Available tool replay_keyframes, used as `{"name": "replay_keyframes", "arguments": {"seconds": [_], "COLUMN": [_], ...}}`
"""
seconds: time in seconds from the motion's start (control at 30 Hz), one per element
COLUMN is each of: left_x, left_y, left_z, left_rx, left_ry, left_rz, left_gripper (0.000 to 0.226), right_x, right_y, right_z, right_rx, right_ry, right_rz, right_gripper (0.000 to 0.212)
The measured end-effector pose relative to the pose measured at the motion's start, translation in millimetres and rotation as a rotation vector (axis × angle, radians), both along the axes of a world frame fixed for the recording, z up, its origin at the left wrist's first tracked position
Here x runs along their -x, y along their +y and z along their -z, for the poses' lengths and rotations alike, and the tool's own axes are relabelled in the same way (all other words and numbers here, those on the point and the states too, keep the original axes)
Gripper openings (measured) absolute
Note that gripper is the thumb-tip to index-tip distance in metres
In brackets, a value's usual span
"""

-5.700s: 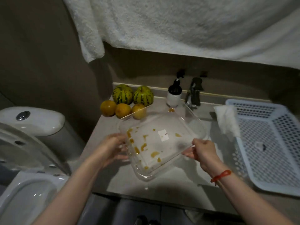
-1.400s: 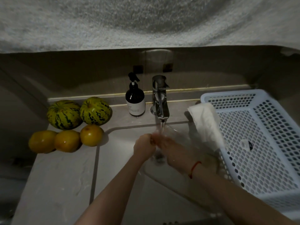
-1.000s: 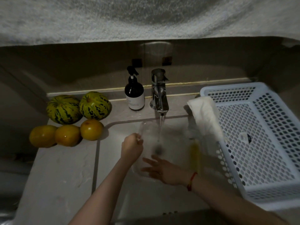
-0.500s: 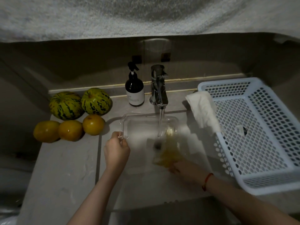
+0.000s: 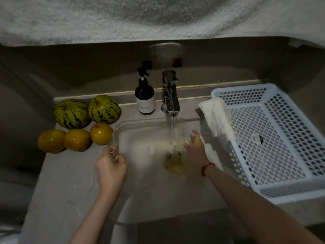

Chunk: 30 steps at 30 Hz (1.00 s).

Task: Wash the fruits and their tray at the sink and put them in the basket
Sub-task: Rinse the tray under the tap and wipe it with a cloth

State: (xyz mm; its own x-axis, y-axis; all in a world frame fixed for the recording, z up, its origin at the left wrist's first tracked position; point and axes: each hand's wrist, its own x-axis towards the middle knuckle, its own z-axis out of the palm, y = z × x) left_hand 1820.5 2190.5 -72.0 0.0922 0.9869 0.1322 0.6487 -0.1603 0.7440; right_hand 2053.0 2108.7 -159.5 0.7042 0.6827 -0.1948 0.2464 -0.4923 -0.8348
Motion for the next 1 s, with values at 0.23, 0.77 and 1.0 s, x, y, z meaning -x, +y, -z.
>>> {"name": "replay_keyframes", "arguments": {"seconds": [0.23,0.77,1.0], "left_x": [1,-51,-39], "left_y": [17,47,42], "left_z": [28,43,35], "left_rx": [0.151,0.516,0.524], "left_ry": [-0.218,-0.118,-0.130], "left_rz": [0.010,0.352,0.326], "left_gripper": [0.006,0.041,0.042], "right_x": [-16,54,57], "right_y": [-3,-91,-98], "right_z": [-19,-134,-142], "right_rx": [-0.036,0.586,0.427], "right_ry": [0.109,-0.617,-0.572], "right_rz": [0.033,0.022,0.192], "right_gripper": [0.028,0.027,0.011]}}
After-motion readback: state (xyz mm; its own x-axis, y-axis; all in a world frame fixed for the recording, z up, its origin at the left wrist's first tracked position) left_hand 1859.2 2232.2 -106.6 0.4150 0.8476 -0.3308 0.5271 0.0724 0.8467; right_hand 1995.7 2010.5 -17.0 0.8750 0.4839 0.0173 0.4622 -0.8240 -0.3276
